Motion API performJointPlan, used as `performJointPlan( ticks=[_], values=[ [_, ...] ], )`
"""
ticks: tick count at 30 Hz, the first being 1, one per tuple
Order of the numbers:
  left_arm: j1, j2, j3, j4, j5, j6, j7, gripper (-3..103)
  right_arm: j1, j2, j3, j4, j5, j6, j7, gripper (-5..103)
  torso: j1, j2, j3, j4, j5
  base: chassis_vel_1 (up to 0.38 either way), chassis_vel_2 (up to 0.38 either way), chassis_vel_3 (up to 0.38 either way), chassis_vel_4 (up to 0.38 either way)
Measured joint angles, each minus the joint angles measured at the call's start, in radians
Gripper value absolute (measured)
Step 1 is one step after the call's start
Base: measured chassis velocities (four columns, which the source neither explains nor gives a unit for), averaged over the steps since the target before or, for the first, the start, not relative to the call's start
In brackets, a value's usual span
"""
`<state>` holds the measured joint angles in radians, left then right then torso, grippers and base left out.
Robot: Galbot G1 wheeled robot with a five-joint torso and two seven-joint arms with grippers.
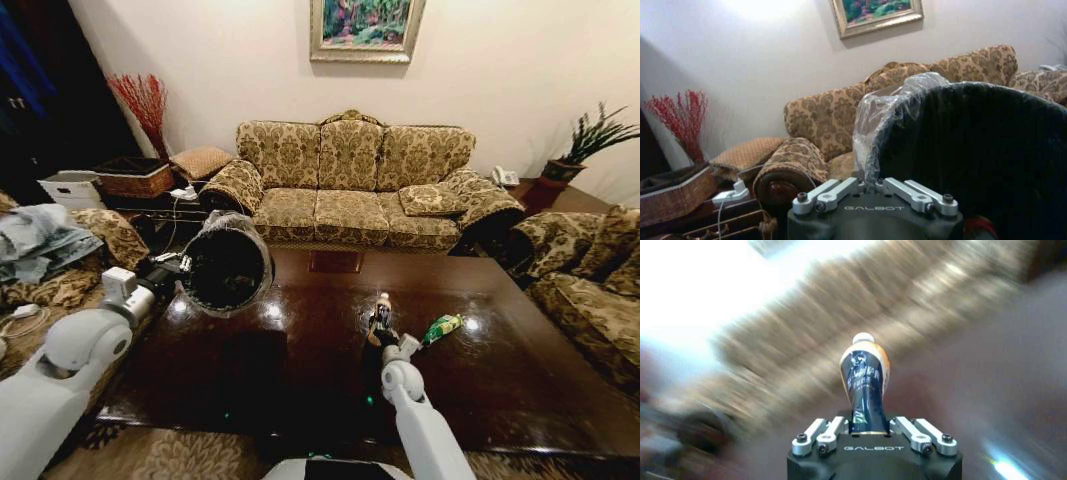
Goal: Move to the front of the table and place the trash on the table into the trash bin.
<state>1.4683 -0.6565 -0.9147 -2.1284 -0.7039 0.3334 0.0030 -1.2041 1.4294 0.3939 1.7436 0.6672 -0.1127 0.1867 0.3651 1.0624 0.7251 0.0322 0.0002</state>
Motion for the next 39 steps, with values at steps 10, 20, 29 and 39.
performJointPlan(
  ticks=[10, 20, 29, 39],
  values=[
    [0.001, 0.058, 0.009, -0.037, -0.009, 0.01, 0.065, 2, 0.079, -0.092, -0.171, 0.249, 0.161, 0.151, -0.44, 27, 0.0, 0.0, 0.0, 0.0003, -0.0006, 0.0, 0.0, 0.0, 0.0],
    [-0.012, 0.265, 0.012, -0.019, -0.061, 0.025, 0.163, 2, 0.255, -0.141, -0.311, 0.217, 0.279, 0.144, -0.677, 27, 0.0, 0.0, 0.0, 0.0, -0.0001, 0.0, 0.0, 0.0, 0.0],
    [-0.014, 0.342, 0.038, 0.009, -0.149, 0.03, 0.178, 2, 0.469, -0.112, -0.456, 0.069, 0.248, 0.116, -0.732, 27, 0.0, 0.0, 0.0, 0.0, -0.0002, 0.0, 0.0, 0.0, 0.0],
    [-0.014, 0.288, 0.037, 0.007, -0.186, 0.029, 0.138, 2, 0.562, -0.071, -0.544, -0.005, 0.157, 0.11, -0.708, 56, 0.0, 0.0, 0.0, -0.0002, -0.0003, 0.0, 0.0, 0.0, 0.0]
  ],
)
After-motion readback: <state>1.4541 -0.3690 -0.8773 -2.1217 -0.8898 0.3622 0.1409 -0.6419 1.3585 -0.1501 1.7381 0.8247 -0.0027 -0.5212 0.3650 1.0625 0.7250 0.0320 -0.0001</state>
